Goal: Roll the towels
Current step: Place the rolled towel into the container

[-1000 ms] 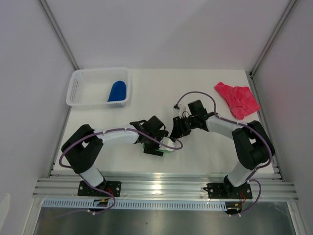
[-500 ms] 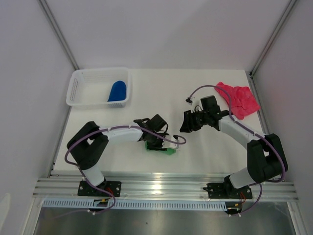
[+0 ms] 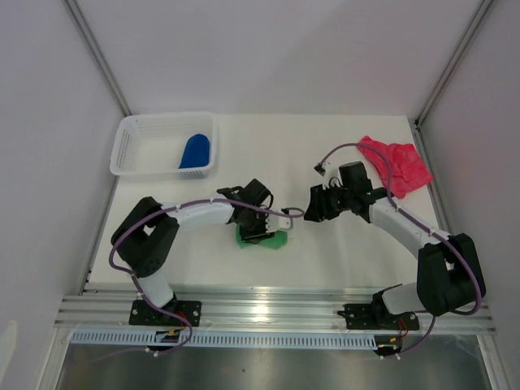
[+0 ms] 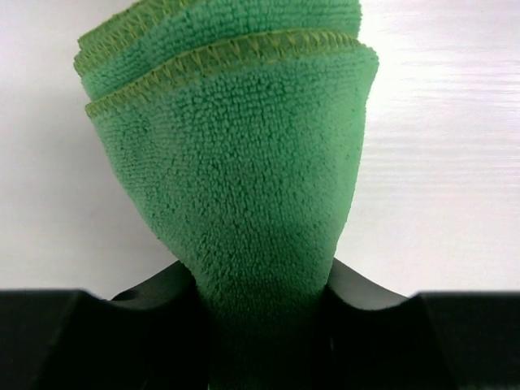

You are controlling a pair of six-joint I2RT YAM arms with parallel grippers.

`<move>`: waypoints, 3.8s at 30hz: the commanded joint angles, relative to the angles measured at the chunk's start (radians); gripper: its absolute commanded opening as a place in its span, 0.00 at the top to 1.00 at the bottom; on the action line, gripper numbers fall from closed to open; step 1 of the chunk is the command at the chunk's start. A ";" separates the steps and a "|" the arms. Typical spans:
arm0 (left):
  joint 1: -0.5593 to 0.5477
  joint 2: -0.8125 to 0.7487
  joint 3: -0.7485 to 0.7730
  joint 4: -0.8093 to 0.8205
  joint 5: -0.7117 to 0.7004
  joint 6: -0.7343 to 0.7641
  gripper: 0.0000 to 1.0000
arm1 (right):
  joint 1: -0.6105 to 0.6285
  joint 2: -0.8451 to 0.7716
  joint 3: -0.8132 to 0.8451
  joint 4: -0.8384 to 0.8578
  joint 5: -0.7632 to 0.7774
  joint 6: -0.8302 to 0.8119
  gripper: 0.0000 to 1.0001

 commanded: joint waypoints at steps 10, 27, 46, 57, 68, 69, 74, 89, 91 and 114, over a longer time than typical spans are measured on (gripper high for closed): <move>0.310 0.024 0.347 -0.126 0.143 -0.292 0.99 | -0.028 -0.061 -0.029 0.012 0.028 -0.015 0.53; 0.798 0.316 0.860 -0.086 -0.324 -0.315 0.99 | -0.029 -0.127 -0.073 0.004 0.082 0.055 0.53; 0.803 0.688 1.165 -0.387 -0.311 -0.279 0.90 | -0.031 -0.137 -0.083 -0.043 0.136 0.063 0.52; 0.817 0.646 1.088 -0.404 -0.191 -0.326 0.60 | -0.031 -0.130 -0.067 -0.054 0.142 0.048 0.52; 0.821 0.513 1.016 -0.367 -0.081 -0.354 0.41 | -0.029 -0.157 -0.054 -0.068 0.150 0.034 0.51; 0.821 0.508 1.016 -0.364 -0.088 -0.355 0.41 | -0.029 -0.155 -0.050 -0.069 0.148 0.034 0.50; 0.821 0.476 0.999 -0.357 -0.088 -0.348 0.40 | -0.029 -0.157 -0.044 -0.069 0.145 0.031 0.50; 0.821 0.522 0.887 -0.257 -0.272 -0.323 0.63 | -0.029 -0.187 -0.055 -0.083 0.154 0.020 0.49; 0.823 0.498 0.844 -0.201 -0.317 -0.311 0.63 | -0.031 -0.186 -0.060 -0.077 0.151 0.023 0.49; 0.823 0.464 0.827 -0.285 -0.081 -0.268 0.39 | -0.031 -0.167 -0.061 -0.062 0.139 0.016 0.44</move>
